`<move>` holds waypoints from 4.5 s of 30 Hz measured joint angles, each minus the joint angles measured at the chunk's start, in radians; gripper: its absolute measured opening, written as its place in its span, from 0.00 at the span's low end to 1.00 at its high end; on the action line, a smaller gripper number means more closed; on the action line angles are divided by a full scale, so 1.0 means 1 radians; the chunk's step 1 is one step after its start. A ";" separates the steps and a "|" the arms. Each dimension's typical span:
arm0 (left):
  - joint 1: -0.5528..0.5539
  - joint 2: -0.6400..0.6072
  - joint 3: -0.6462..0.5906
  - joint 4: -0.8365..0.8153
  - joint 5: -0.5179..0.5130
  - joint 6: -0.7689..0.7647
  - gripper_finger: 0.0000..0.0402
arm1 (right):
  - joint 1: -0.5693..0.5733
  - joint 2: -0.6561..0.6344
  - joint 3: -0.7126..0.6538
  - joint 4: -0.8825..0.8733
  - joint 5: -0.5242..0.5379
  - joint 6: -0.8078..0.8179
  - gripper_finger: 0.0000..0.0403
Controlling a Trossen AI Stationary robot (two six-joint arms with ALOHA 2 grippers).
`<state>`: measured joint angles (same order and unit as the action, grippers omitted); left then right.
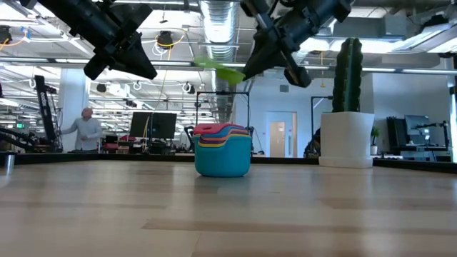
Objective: Nest measuring cups in basket
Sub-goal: Stack the green measuring cup on top of the pink measuring cup, then put the nested measuring cups into the white bin
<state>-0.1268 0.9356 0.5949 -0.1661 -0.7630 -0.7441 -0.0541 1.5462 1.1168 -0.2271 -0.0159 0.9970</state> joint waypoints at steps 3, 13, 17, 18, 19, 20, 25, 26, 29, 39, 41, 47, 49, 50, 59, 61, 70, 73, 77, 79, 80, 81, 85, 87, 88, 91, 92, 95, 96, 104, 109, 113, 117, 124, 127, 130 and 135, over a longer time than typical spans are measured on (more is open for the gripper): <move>0.000 0.000 0.000 0.000 0.026 0.000 0.06 | 0.002 0.047 0.039 -0.048 -0.005 -0.001 0.02; 0.000 0.000 0.000 -0.001 0.063 0.000 0.06 | 0.040 0.167 0.148 -0.173 -0.017 -0.043 0.02; 0.000 0.000 0.000 -0.001 0.066 0.029 0.06 | 0.054 0.193 0.161 -0.174 -0.054 -0.064 0.01; 0.000 0.000 0.000 -0.001 0.069 0.032 0.06 | 0.055 0.196 0.161 -0.179 -0.063 -0.065 0.01; 0.000 0.000 0.000 -0.001 0.069 0.033 0.06 | 0.056 0.196 0.161 -0.197 -0.066 -0.067 0.02; 0.000 0.000 0.000 -0.001 0.070 0.034 0.06 | 0.059 0.196 0.160 -0.205 -0.066 -0.068 0.02; 0.000 0.000 0.000 -0.001 0.069 0.038 0.06 | 0.054 0.196 0.160 -0.217 -0.067 -0.121 0.01; 0.000 0.000 0.000 0.000 0.069 0.042 0.06 | 0.050 0.196 0.160 -0.216 -0.066 -0.143 0.01; 0.000 0.000 0.000 -0.001 0.067 0.043 0.06 | 0.036 0.207 0.160 -0.208 -0.066 -0.183 0.03; 0.000 0.000 0.000 0.000 0.070 0.019 0.06 | 0.044 0.243 0.159 -0.185 -0.140 -0.171 0.04; 0.000 0.000 0.000 0.000 0.073 0.018 0.06 | 0.043 0.241 0.159 -0.187 -0.140 -0.168 0.07; 0.000 0.000 0.000 0.000 0.074 0.009 0.06 | 0.031 0.242 0.159 -0.191 -0.141 -0.127 0.11; 0.000 0.000 0.000 -0.001 0.074 -0.002 0.06 | 0.031 0.242 0.159 -0.191 -0.141 -0.108 0.12; 0.000 0.000 0.000 -0.001 0.074 -0.008 0.06 | 0.031 0.242 0.159 -0.190 -0.142 -0.108 0.12; 0.000 0.000 0.000 0.000 0.075 -0.016 0.06 | 0.032 0.242 0.159 -0.192 -0.170 -0.088 0.12; 0.000 0.000 0.000 0.000 0.075 -0.018 0.06 | 0.032 0.242 0.159 -0.196 -0.171 -0.076 0.12; 0.000 0.000 0.000 -0.001 0.075 -0.024 0.06 | 0.026 0.242 0.159 -0.214 -0.177 -0.070 0.14; 0.000 0.000 0.000 0.000 0.076 -0.029 0.06 | 0.026 0.242 0.159 -0.214 -0.176 -0.071 0.19; 0.000 0.000 0.000 -0.001 0.091 -0.046 0.06 | 0.026 0.242 0.159 -0.212 -0.174 -0.083 0.30; -0.001 0.000 0.000 0.000 0.101 -0.046 0.06 | 0.026 0.242 0.159 -0.208 -0.170 -0.089 0.37; -0.001 0.000 0.000 0.000 0.105 -0.047 0.06 | 0.026 0.242 0.159 -0.204 -0.166 -0.089 0.39; -0.001 0.000 0.000 0.000 0.108 -0.053 0.06 | 0.026 0.242 0.159 -0.200 -0.163 -0.089 0.42; -0.001 0.000 0.000 0.000 0.114 -0.063 0.06 | 0.027 0.227 0.159 -0.206 -0.133 -0.097 0.51; -0.001 0.000 0.000 0.000 0.122 -0.065 0.06 | 0.038 0.199 0.159 -0.209 -0.113 -0.104 0.53; -0.001 0.000 0.000 0.000 0.122 -0.066 0.06 | 0.047 0.181 0.159 -0.219 -0.101 -0.105 0.53; -0.001 0.000 0.000 0.008 0.128 -0.082 0.06 | 0.083 0.122 0.159 -0.240 -0.065 -0.108 0.53; -0.003 0.000 0.000 0.015 0.130 -0.089 0.06 | 0.096 0.100 0.159 -0.255 -0.049 -0.111 0.52; -0.021 0.000 0.000 0.061 0.121 -0.088 0.06 | 0.135 0.033 0.159 -0.309 0.002 -0.116 0.51; -0.029 0.000 0.000 0.075 0.113 -0.088 0.06 | 0.148 0.014 0.159 -0.335 0.024 -0.116 0.50; -0.097 0.007 0.000 0.143 0.019 -0.096 0.06 | 0.253 -0.144 0.041 -0.405 0.146 -0.056 0.50; -0.127 0.062 0.002 0.221 -0.011 -0.108 0.06 | 0.328 -0.254 -0.106 -0.357 0.191 0.049 0.50; -0.130 0.150 0.001 0.341 -0.009 -0.110 0.06 | 0.402 -0.330 -0.190 -0.350 0.225 0.127 0.49; -0.130 0.254 0.000 0.486 -0.004 -0.107 0.06 | 0.473 -0.389 -0.229 -0.354 0.269 0.186 0.47; -0.144 0.422 0.045 0.607 -0.014 -0.121 0.10 | 0.567 -0.465 -0.278 -0.381 0.315 0.256 0.47; -0.147 0.503 0.110 0.606 -0.005 -0.122 0.16 | 0.600 -0.488 -0.297 -0.406 0.334 0.285 0.47; -0.153 0.574 0.172 0.598 0.009 -0.123 0.24 | 0.627 -0.503 -0.322 -0.388 0.337 0.312 0.47; -0.153 0.663 0.264 0.564 0.034 -0.149 0.35 | 0.694 -0.516 -0.359 -0.379 0.362 0.366 0.46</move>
<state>-0.2794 1.5986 0.8586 0.3982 -0.7286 -0.8934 0.6396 1.0298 0.7583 -0.6059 0.3462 1.3632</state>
